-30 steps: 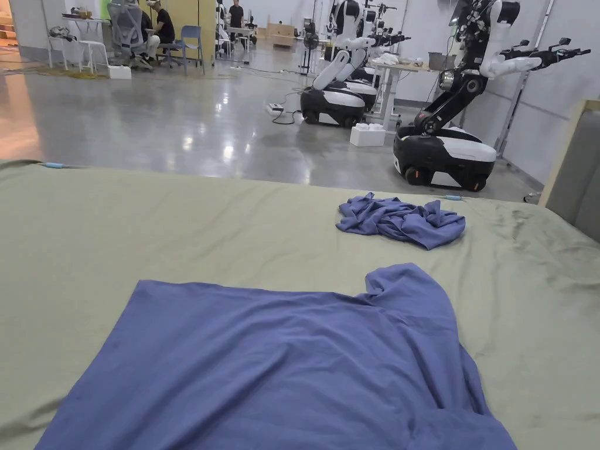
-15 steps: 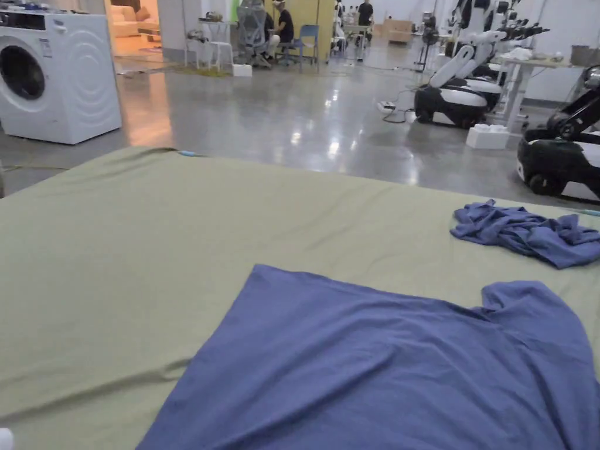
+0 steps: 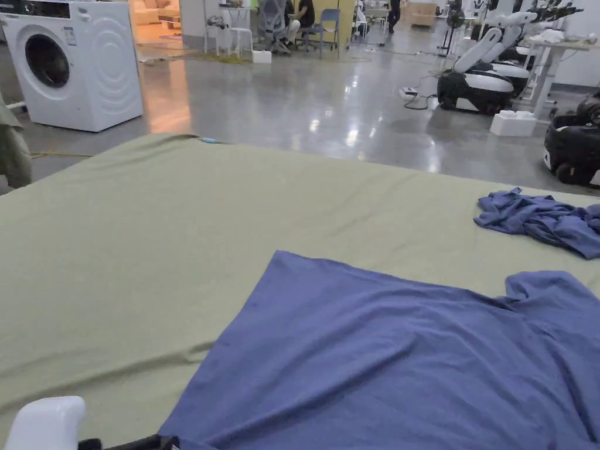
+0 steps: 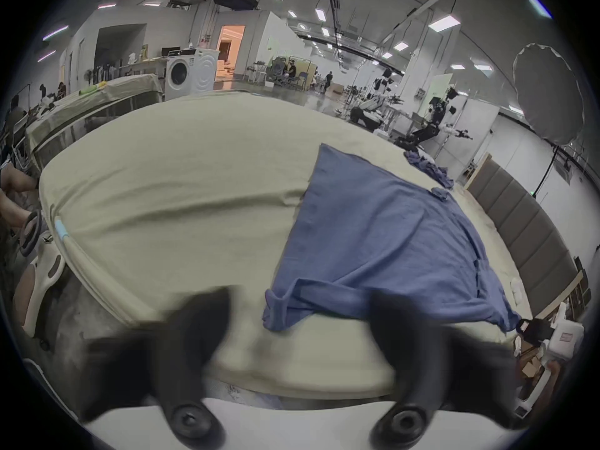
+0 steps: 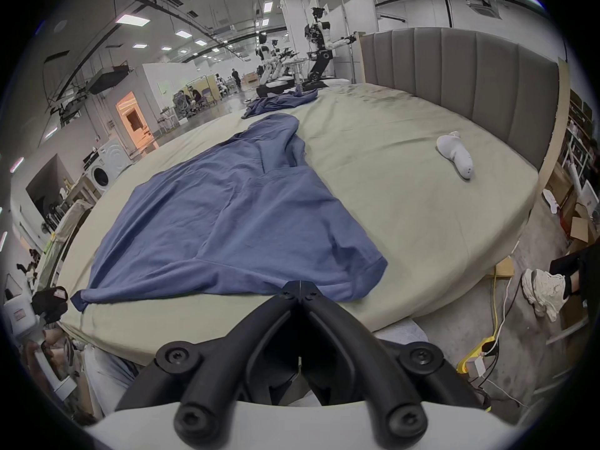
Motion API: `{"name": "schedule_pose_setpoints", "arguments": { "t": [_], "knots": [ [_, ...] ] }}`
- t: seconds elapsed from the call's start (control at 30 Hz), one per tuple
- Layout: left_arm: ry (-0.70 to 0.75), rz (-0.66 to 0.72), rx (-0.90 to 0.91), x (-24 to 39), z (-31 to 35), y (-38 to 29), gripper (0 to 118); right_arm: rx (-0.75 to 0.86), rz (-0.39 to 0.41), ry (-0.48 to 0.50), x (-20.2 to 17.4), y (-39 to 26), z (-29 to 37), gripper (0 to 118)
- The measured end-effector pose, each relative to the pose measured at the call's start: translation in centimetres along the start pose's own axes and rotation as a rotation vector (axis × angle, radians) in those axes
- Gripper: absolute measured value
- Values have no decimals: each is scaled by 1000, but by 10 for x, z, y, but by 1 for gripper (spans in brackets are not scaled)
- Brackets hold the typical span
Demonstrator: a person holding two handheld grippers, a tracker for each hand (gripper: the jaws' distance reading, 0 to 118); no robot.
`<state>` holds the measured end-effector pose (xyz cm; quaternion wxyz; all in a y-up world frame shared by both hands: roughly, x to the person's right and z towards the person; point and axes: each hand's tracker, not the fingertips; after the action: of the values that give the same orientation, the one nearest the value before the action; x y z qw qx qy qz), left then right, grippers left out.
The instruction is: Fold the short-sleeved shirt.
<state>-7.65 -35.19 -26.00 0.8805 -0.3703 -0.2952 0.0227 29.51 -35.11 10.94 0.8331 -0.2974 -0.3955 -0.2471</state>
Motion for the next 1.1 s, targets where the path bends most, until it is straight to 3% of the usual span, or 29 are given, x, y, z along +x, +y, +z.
{"name": "schedule_pose_setpoints", "arguments": {
  "t": [0.03, 0.13, 0.17, 0.2, 0.23, 0.3, 0.37, 0.43, 0.47, 0.5, 0.7, 0.73, 0.77, 0.8, 0.83, 0.9, 1.03, 1.1],
  "knots": [
    [6, -19, -56, 0, -7, -2, 112, -4, -2, -4, 3, 0, 0, 2],
    [63, -50, -119, -1, -35, -1, 97, -14, 2, -27, 2, 2, 2, 2],
    [73, -48, -156, -2, -43, 0, 74, -18, 5, -33, 3, 2, 0, 2],
    [55, -37, -187, -5, -47, -2, 39, -20, 13, -46, 3, 4, -2, 2],
    [126, -66, -180, -4, -51, -1, 29, -21, 23, -58, 9, 5, -5, 2],
    [39, -69, -163, -7, -41, 3, 9, -8, 67, -108, 11, 9, -10, 2],
    [-6, -34, -188, -6, -32, 7, 9, -22, 80, -123, 15, 11, -15, 8],
    [21, -68, -187, -2, -32, 5, 9, 14, 56, -115, 20, 11, -13, 73],
    [29, -71, -190, 6, -31, 4, 9, 8, 56, -113, 23, 12, -13, 86],
    [27, -69, -192, 8, -31, 4, 9, -2, 46, -114, 23, 13, -15, 87],
    [48, -98, -212, 15, -37, 5, 9, -97, 71, -181, 37, 15, -48, 82],
    [50, -95, -214, 11, -38, 7, 9, -105, 65, -134, 40, 14, -47, 62],
    [49, -89, -215, 11, -36, 9, 9, -91, 14, -43, 41, 13, -46, 18],
    [47, -78, -214, 11, -34, 10, 9, -49, -77, -15, 42, 12, -42, 5],
    [40, -60, -209, 9, -33, 14, 9, -106, -50, -43, 41, 19, -44, 5],
    [-3, -15, -189, 5, -34, 26, 9, -22, 3, -83, 36, 31, -42, 5],
    [-57, 13, -117, 2, -47, 77, 9, 48, -17, 21, 29, 92, -52, 5],
    [-45, -29, -82, 9, -60, 104, 9, 69, -1, 25, 21, 122, -69, 5]
  ]
}}
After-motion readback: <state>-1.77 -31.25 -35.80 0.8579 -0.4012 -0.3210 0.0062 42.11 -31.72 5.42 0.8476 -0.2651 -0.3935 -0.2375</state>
